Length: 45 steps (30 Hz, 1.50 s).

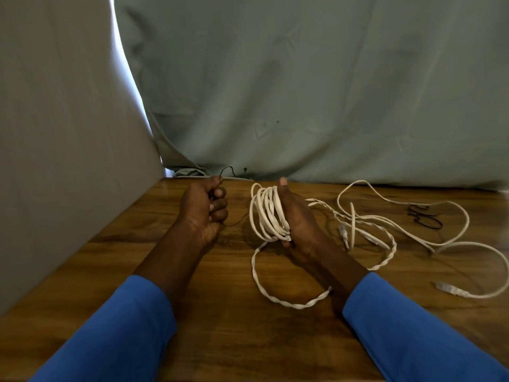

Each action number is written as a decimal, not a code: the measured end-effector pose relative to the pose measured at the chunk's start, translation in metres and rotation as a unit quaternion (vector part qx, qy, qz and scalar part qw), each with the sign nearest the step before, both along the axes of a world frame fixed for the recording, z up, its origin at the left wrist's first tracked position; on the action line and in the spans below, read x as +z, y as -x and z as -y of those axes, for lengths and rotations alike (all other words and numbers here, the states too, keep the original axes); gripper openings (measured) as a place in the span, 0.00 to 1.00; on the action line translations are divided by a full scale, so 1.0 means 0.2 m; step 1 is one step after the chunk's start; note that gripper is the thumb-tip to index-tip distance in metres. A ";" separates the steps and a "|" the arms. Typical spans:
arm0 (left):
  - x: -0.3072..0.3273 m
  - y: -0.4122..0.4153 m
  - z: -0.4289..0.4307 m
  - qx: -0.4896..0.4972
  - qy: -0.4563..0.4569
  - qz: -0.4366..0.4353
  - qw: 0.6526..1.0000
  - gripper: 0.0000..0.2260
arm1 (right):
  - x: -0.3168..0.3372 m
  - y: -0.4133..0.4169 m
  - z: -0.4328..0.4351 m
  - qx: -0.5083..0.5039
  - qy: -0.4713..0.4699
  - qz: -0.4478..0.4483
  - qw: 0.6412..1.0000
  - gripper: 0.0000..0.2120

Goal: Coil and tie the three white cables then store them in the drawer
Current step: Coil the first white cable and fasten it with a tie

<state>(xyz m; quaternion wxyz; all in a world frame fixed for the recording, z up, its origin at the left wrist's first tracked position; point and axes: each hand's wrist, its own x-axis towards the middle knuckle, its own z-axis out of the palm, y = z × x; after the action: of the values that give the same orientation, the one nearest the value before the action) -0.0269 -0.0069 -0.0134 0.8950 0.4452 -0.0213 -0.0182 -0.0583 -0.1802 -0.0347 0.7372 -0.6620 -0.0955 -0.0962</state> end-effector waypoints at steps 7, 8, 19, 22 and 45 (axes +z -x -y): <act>-0.02 0.01 0.03 -0.038 0.023 0.024 0.999 0.10 | 0.00 0.06 -0.05 0.011 0.089 0.058 0.994 0.24; -0.02 0.01 0.04 -0.055 0.039 0.030 0.997 0.10 | -0.01 0.08 -0.06 0.016 0.116 0.068 0.991 0.24; -0.02 0.02 0.00 -0.212 0.086 0.052 0.972 0.05 | -0.01 0.10 -0.09 0.004 0.154 0.062 0.986 0.27; -0.02 0.02 -0.04 -0.259 0.086 0.057 0.960 0.06 | -0.01 0.09 -0.08 -0.018 0.129 0.053 0.990 0.24; -0.08 -0.04 -0.14 -0.326 0.118 0.062 0.936 0.06 | -0.03 0.08 -0.10 -0.021 0.174 0.076 0.982 0.29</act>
<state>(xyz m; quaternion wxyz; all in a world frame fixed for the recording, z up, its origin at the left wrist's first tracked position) -0.0192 0.0207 -0.0295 0.8831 0.3051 -0.2230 -0.2780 -0.0752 -0.1607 -0.0401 0.5992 -0.7726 -0.1531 -0.1436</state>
